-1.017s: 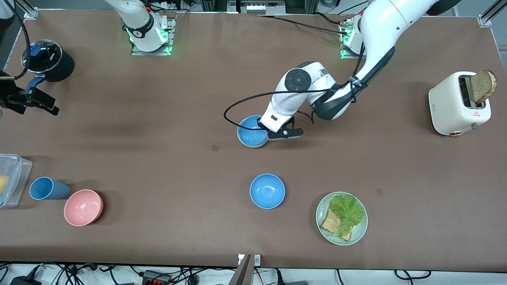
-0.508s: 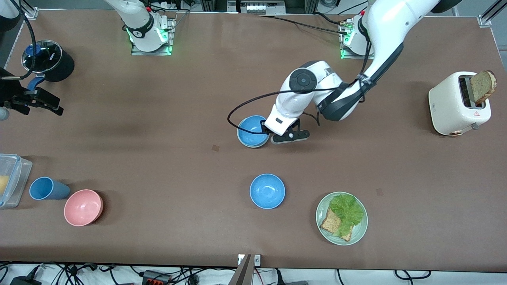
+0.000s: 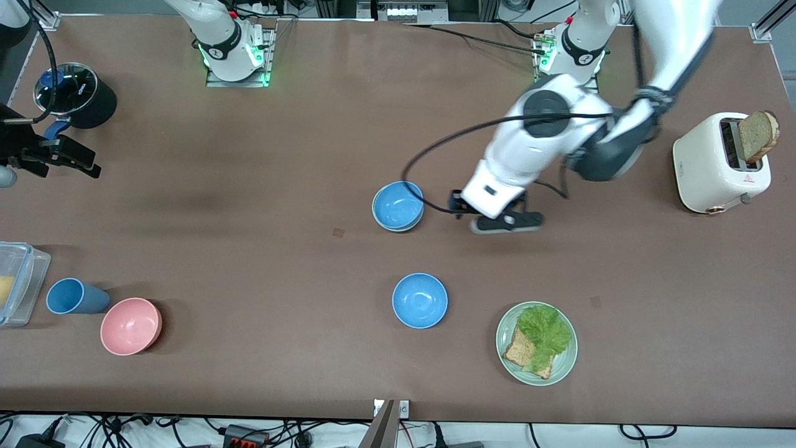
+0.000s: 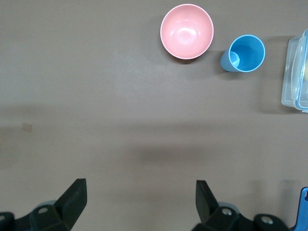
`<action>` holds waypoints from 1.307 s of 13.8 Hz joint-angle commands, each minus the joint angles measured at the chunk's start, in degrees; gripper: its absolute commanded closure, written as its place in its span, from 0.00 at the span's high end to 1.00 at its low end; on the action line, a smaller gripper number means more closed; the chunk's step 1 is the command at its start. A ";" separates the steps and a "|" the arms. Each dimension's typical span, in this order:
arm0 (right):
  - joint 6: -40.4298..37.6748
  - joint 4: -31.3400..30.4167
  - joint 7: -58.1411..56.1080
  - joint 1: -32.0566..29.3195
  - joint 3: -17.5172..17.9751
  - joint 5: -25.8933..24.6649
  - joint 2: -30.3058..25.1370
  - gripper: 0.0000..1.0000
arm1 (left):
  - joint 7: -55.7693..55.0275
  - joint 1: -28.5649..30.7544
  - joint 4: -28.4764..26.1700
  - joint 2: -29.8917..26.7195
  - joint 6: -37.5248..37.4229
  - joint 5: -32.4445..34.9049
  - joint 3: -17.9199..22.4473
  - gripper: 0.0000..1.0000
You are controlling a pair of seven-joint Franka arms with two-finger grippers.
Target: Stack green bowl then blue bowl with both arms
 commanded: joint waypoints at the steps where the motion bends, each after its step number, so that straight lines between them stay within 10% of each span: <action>1: -0.49 -0.15 -0.52 -1.15 1.13 -0.46 -0.51 1.00 | 11.24 6.68 0.56 0.43 -2.68 -1.57 -2.79 1.00; 6: -0.58 -0.15 -0.61 -1.06 1.22 -0.98 -0.51 1.00 | 24.82 11.63 3.99 -1.40 -10.06 -5.18 -2.54 1.00; 13: -0.67 -0.15 -0.61 -1.06 1.22 -0.98 -0.51 1.00 | 46.90 -2.57 -6.89 -26.43 -10.59 -27.69 36.18 1.00; 18: -0.76 0.90 -0.69 -1.24 1.13 -0.90 -0.34 1.00 | 45.92 -12.80 -11.66 -37.61 -15.94 -27.34 48.27 1.00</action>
